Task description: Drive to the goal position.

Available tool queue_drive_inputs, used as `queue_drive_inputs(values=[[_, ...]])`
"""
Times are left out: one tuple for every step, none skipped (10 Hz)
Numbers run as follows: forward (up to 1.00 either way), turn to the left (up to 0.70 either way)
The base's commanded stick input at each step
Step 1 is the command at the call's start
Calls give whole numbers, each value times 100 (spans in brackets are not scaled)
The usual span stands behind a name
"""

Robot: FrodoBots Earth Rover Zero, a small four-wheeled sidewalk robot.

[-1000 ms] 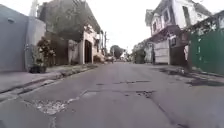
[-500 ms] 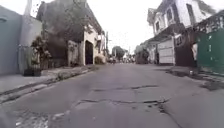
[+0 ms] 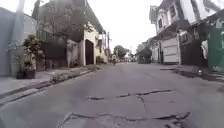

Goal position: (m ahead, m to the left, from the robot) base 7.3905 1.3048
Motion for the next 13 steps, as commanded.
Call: queue_drive_inputs(values=[[100, 4], [100, 4], [100, 4], [100, 4], [100, 4], [100, 4], [100, 4], [100, -2], [100, -22], [100, -36], [100, -36], [100, -36], [100, -36]])
